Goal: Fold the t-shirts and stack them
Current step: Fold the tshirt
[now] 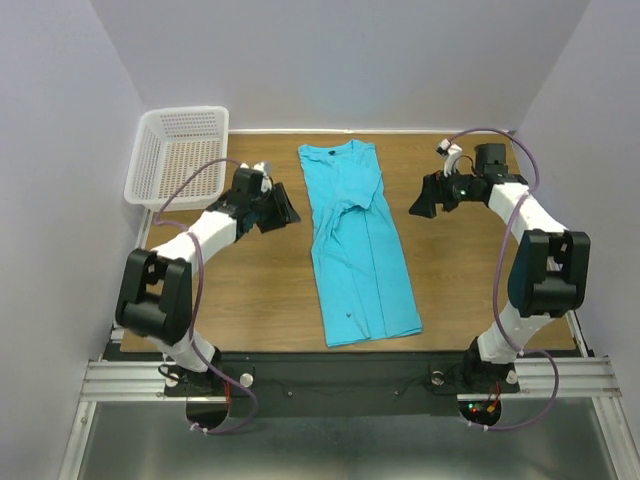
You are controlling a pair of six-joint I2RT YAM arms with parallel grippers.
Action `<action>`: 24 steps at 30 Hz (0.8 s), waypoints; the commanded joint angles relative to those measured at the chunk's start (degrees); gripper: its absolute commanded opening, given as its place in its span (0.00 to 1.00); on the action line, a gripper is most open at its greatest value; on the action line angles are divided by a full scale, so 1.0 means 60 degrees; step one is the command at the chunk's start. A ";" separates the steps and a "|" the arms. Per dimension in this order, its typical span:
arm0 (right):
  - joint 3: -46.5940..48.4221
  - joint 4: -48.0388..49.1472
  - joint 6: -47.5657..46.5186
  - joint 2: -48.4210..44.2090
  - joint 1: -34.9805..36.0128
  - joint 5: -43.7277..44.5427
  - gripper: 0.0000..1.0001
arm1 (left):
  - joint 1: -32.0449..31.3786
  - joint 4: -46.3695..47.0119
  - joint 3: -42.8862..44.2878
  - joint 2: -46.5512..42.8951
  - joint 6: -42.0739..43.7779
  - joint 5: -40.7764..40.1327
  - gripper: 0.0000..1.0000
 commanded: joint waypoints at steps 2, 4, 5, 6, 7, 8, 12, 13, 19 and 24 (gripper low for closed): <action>0.1120 0.0548 0.0961 0.0450 0.0115 0.0268 1.00 | 0.0205 0.0679 0.2811 0.2321 0.1061 0.0188 0.60; 0.1530 0.0578 0.1006 0.0757 0.0174 0.0269 1.00 | 0.0278 0.0168 0.4495 0.3522 0.1150 0.0057 0.59; 0.1647 0.0578 0.1035 0.0860 0.0218 0.0269 1.00 | 0.0307 0.0007 0.5052 0.3888 0.1107 -0.0147 0.59; 0.1779 0.0578 0.1079 0.0991 0.0218 0.0283 0.99 | 0.0337 -0.0169 0.6029 0.4240 0.1092 -0.0221 0.58; 0.1925 0.0564 0.1123 0.1181 0.0291 0.0283 0.99 | 0.0424 -0.0272 0.6517 0.4882 0.1004 -0.0323 0.58; 0.1985 0.0578 0.1138 0.1270 0.0335 0.0283 0.98 | 0.0468 -0.0375 0.6943 0.5193 0.0931 -0.0397 0.58; 0.2102 0.0651 0.1269 0.1549 0.0409 0.0240 0.96 | 0.0702 -0.0976 0.9346 0.6936 0.0682 -0.0428 0.55; 0.2088 0.0666 0.1328 0.1636 0.0423 0.0239 0.96 | 0.0790 -0.1049 0.9712 0.7229 0.0609 -0.0180 0.53; 0.1825 0.0681 0.1372 0.1696 0.0452 0.0152 0.86 | 0.0966 -0.1460 1.1999 0.8871 0.0374 0.0027 0.49; 0.0890 0.0405 0.1256 0.1025 0.0452 0.0049 0.80 | 0.1171 -0.0847 1.2293 0.9515 -0.0050 0.0568 0.46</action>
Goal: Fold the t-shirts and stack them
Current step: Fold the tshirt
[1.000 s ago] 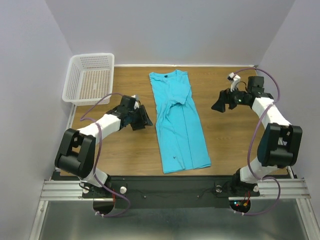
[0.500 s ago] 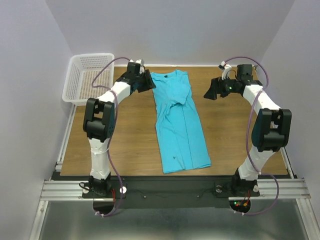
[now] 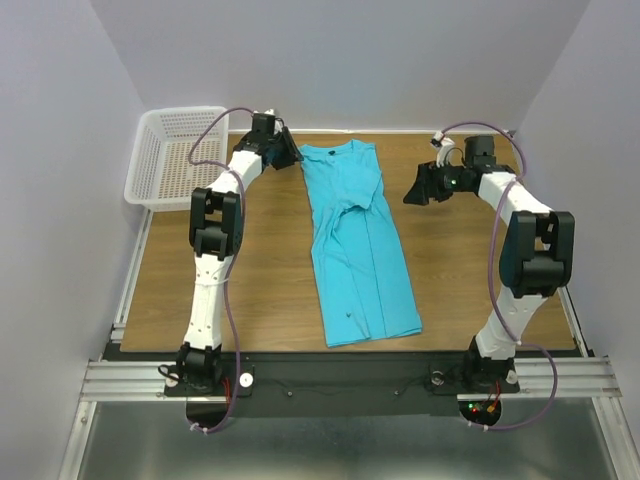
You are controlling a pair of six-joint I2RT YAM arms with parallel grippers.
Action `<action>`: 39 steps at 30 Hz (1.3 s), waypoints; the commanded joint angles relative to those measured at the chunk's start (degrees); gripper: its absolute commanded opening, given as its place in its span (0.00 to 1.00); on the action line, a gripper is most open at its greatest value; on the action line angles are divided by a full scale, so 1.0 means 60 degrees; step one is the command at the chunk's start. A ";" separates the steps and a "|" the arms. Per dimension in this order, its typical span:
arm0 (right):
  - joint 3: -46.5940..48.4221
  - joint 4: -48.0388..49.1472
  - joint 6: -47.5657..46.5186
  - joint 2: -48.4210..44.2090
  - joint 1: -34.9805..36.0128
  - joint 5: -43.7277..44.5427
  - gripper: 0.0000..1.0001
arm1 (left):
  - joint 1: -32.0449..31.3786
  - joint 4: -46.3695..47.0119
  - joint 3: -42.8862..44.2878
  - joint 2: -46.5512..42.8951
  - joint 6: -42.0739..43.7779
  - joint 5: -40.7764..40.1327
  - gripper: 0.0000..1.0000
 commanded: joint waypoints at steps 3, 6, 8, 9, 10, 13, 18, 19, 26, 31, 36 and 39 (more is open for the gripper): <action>-0.1045 -0.1087 -0.0951 -0.1001 0.0201 0.0285 0.82 | 0.0130 0.0645 0.0877 0.0396 -0.0401 0.0949 0.46; -0.1850 -0.1881 -0.1743 -0.1192 0.0217 0.0609 0.83 | 0.0144 0.1143 0.0936 0.0514 -0.0620 0.1345 0.46; -0.2507 -0.2015 -0.2022 -0.1338 0.0231 0.0640 0.83 | 0.0130 0.1203 0.1083 0.0660 -0.0723 0.1491 0.46; -0.2700 -0.2059 -0.2081 -0.1382 0.0231 0.0567 0.83 | 0.0130 0.1204 0.1156 0.0704 -0.0782 0.1521 0.46; -0.3021 -0.2089 -0.2154 -0.1455 0.0231 0.0494 0.83 | 0.0130 0.1204 0.1215 0.0777 -0.0826 0.1478 0.46; -0.3389 -0.2118 -0.2184 -0.1485 0.0260 0.0318 0.82 | 0.0145 0.1057 0.1215 0.0836 -0.0870 0.1215 0.46; -0.3595 -0.2118 -0.2184 -0.1529 0.0275 0.0113 0.81 | 0.0159 0.0707 0.1317 0.0909 -0.0987 0.0570 0.46; -0.3625 -0.2118 -0.2199 -0.1529 0.0275 0.0112 0.80 | 0.0159 0.0647 0.1347 0.0924 -0.1002 0.0410 0.46; -0.3669 -0.2118 -0.2170 -0.1426 0.0260 0.0054 0.80 | 0.0189 0.0632 0.1654 0.1157 -0.1016 0.0012 0.45; -0.3567 -0.2104 -0.2111 -0.1426 0.0275 0.0010 0.80 | 0.0174 0.0749 0.1830 0.1436 -0.1148 0.0480 0.40; -0.3552 -0.2089 -0.2067 -0.1456 0.0275 0.0054 0.80 | 0.0159 0.0954 0.1831 0.1510 -0.1090 0.0920 0.31; -0.3552 -0.2075 -0.2052 -0.1456 0.0275 0.0068 0.80 | 0.0174 0.0998 0.1860 0.1481 -0.0929 0.0936 0.22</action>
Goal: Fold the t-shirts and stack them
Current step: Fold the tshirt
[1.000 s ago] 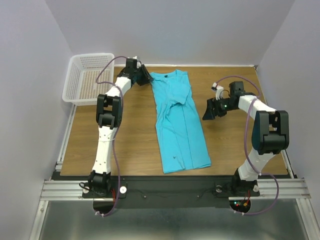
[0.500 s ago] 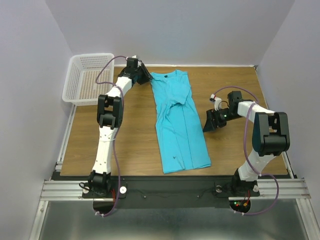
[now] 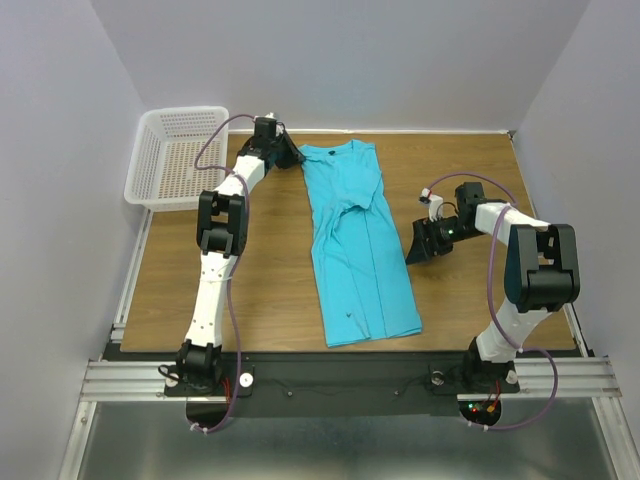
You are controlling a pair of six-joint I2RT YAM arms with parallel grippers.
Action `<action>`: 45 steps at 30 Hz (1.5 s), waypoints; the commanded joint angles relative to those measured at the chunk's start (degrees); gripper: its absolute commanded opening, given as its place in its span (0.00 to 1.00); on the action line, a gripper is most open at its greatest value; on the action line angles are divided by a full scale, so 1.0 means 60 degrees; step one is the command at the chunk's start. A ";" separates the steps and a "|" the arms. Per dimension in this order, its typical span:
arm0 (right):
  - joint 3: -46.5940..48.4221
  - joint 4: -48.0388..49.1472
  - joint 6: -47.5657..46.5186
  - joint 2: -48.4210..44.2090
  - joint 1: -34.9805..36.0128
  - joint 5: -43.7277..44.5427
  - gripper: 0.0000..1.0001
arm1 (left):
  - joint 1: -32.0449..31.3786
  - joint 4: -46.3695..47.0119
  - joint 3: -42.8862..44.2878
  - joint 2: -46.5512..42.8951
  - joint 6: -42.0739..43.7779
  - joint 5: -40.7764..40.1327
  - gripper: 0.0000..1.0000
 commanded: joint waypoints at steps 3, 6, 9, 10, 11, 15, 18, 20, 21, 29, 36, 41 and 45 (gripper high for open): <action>0.0029 -0.0046 -0.0023 -0.0268 0.0093 -0.0146 0.79 | 0.0087 0.0226 0.0465 -0.0294 0.0420 -0.0099 0.08; -0.0015 -0.0046 -0.0052 -0.0283 0.0078 -0.0103 0.79 | 0.0160 0.0197 0.0464 -0.0558 0.0713 -0.0524 0.00; -0.0029 -0.0046 -0.0067 -0.0268 0.0093 -0.0059 0.79 | 0.0262 0.0182 0.0640 -0.0675 0.0933 -0.0717 0.00; -0.0029 -0.0046 -0.0067 -0.0268 0.0093 -0.0059 0.78 | 0.0262 0.0124 0.0727 -0.0646 0.0947 -0.0717 0.00; -0.0029 -0.0046 -0.0096 -0.0254 0.0093 -0.0059 0.78 | 0.0306 0.0124 0.0772 -0.0646 0.0962 -0.0702 0.00; -0.0044 -0.0046 -0.0082 -0.0239 0.0093 -0.0015 0.78 | 0.0394 0.0196 0.0816 -0.0558 0.0933 -0.0629 0.00; -0.0059 -0.0031 -0.0111 -0.0253 0.0093 -0.0015 0.78 | 0.0453 0.0226 0.0918 -0.0470 0.0933 -0.0643 0.00; -0.0044 -0.0060 -0.0125 -0.0268 0.0093 0.0015 0.78 | 0.0511 0.0211 0.0992 -0.0397 0.0947 -0.0658 0.01; -0.0059 -0.0046 -0.0126 -0.0268 0.0078 0.0015 0.77 | 0.0526 0.0226 0.1021 -0.0383 0.0933 -0.0644 0.02; -0.0103 -0.0031 -0.0389 -0.0370 0.0312 0.0176 0.77 | 0.0746 0.0021 0.1138 -0.0367 0.1123 -0.0761 0.33; 0.0028 0.0057 -0.1355 -0.0970 0.0327 0.0761 0.80 | 0.0760 0.0079 0.0934 -0.1684 0.1898 -0.1024 0.66; 0.0482 0.0028 -0.2394 -0.1600 0.0327 0.1303 0.89 | 0.0717 0.0182 -0.0645 -0.3966 0.2733 -0.1184 0.71; 0.0601 0.0217 -0.3943 -0.2768 0.0327 0.1071 1.00 | 0.0599 0.2251 -0.4185 -0.7055 0.3379 -0.1887 0.78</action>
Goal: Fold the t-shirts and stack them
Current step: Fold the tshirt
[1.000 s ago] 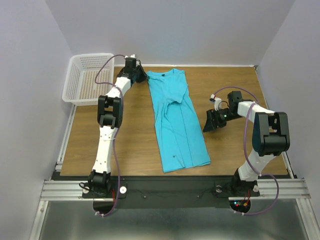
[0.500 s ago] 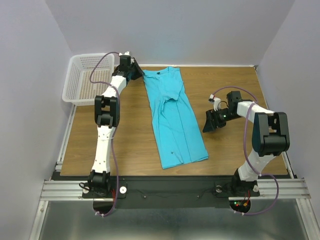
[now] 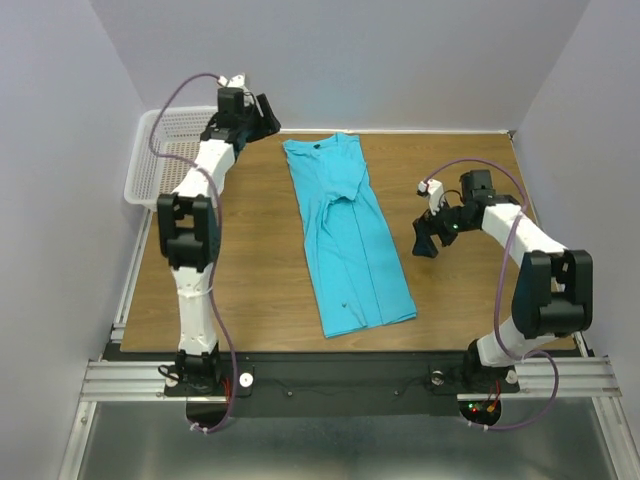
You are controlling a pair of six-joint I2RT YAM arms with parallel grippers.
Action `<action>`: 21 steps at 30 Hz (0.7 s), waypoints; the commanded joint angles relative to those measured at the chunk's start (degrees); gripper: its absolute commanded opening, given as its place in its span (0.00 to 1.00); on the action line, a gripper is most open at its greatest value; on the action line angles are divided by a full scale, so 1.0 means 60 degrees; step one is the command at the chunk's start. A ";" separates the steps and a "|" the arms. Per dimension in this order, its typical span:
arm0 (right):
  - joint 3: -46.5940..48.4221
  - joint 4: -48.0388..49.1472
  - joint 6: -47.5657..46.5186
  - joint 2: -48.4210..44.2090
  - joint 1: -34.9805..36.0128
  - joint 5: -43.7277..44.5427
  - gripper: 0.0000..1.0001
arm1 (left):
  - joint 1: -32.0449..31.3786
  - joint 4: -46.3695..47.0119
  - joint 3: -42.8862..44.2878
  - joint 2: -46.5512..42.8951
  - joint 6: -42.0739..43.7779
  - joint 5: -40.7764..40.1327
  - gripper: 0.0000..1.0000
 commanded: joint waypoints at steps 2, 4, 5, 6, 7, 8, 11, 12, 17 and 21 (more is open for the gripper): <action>-0.0048 0.0539 -0.2828 -0.1782 0.0010 -0.0731 1.00 | -0.0078 0.3050 -0.3867 -0.5164 0.1012 -0.0595 0.86; -0.0663 0.0643 -0.4352 -0.2441 0.0025 -0.1593 1.00 | -0.0064 0.3594 -0.5069 -0.6176 0.1099 -0.0406 0.99; -0.0898 0.0512 -0.5071 -0.2618 0.0025 -0.2381 1.00 | -0.0035 0.3682 -0.6105 -0.7037 0.1230 -0.0260 0.99; -0.0683 -0.0852 -0.6427 -0.2403 0.0039 -0.2665 1.00 | 0.0009 0.3741 -0.6579 -0.7437 0.1304 0.0408 0.99; -0.0492 -0.1591 -0.7252 -0.2154 0.0025 -0.3146 1.00 | 0.0010 0.3712 -0.7440 -0.8108 0.1378 0.0879 0.99; -0.0374 -0.2164 -0.8624 -0.1803 0.0025 -0.3310 1.00 | -0.0005 0.3683 -0.7898 -0.8463 0.1596 0.1290 0.97; -0.0781 -0.3604 -1.0639 -0.1814 0.0025 -0.3255 1.00 | -0.0427 0.3756 -0.9860 -1.0000 0.1963 0.2187 0.91; -0.0957 -0.3678 -1.1340 -0.1974 0.0025 -0.3166 0.99 | -0.0734 0.3727 -1.0329 -1.0410 0.2559 0.1956 0.91; -0.1734 -0.4819 -1.2824 -0.2254 0.0039 -0.2741 0.96 | -0.4409 0.2863 -1.2412 -1.2288 0.3283 0.0330 0.90; -0.2144 -0.5275 -1.2915 -0.2196 0.0083 -0.2492 0.91 | -0.7002 0.2016 -1.2912 -1.2626 0.2962 -0.1263 0.90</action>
